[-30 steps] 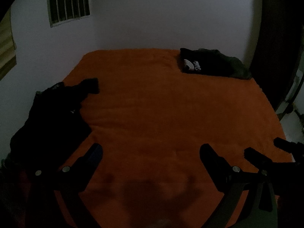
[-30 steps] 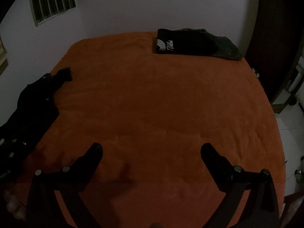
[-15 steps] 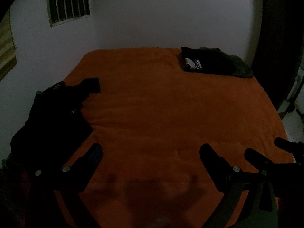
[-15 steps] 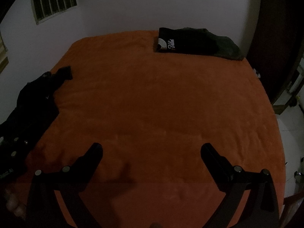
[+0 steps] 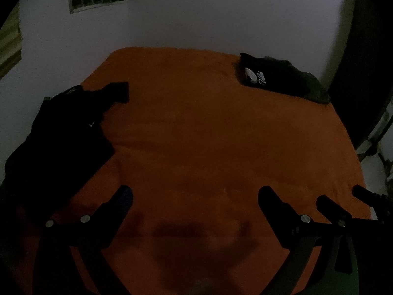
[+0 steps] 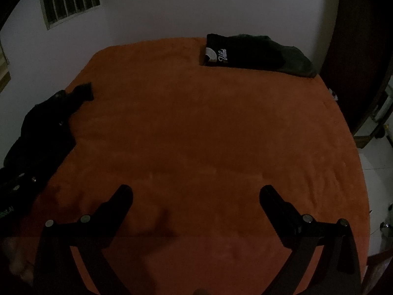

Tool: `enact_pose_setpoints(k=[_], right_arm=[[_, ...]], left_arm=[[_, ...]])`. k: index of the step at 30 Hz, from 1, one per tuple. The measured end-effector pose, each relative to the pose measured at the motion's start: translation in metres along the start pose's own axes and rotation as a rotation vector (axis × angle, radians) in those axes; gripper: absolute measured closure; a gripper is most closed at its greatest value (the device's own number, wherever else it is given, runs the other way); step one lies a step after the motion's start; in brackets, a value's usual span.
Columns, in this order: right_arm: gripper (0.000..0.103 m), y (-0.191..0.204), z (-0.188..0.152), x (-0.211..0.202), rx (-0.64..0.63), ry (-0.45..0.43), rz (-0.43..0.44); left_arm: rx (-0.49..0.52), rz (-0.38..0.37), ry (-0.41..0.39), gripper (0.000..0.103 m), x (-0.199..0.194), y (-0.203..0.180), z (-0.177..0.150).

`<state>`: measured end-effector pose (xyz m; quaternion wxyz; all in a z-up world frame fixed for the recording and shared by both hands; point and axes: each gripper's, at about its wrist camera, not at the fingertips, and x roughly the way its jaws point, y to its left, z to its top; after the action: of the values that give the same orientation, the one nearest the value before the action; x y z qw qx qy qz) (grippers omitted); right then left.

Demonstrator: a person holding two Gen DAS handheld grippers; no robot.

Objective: Fold clothes

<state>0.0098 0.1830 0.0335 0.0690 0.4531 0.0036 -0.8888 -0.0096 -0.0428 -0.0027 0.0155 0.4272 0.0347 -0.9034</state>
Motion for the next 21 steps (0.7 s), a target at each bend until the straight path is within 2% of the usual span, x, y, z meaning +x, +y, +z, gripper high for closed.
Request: enact_pose_setpoints(k=[6, 12, 17, 21], right_arm=[[0.000, -0.002, -0.001, 0.006, -0.003, 0.070, -0.002], [0.000, 0.001, -0.003, 0.007, -0.023, 0.088, -0.003], [0.000, -0.002, -0.005, 0.006, -0.030, 0.015, 0.009], [0.000, -0.003, -0.009, 0.005, -0.033, -0.018, 0.021]], left_arm=[[0.012, 0.002, -0.011, 0.001, 0.000, 0.001, -0.005], [0.011, -0.012, -0.002, 0.001, 0.003, 0.004, -0.005], [-0.007, -0.012, 0.007, 0.001, 0.004, 0.007, -0.002], [-0.010, -0.059, 0.007, 0.001, 0.005, 0.009, -0.001]])
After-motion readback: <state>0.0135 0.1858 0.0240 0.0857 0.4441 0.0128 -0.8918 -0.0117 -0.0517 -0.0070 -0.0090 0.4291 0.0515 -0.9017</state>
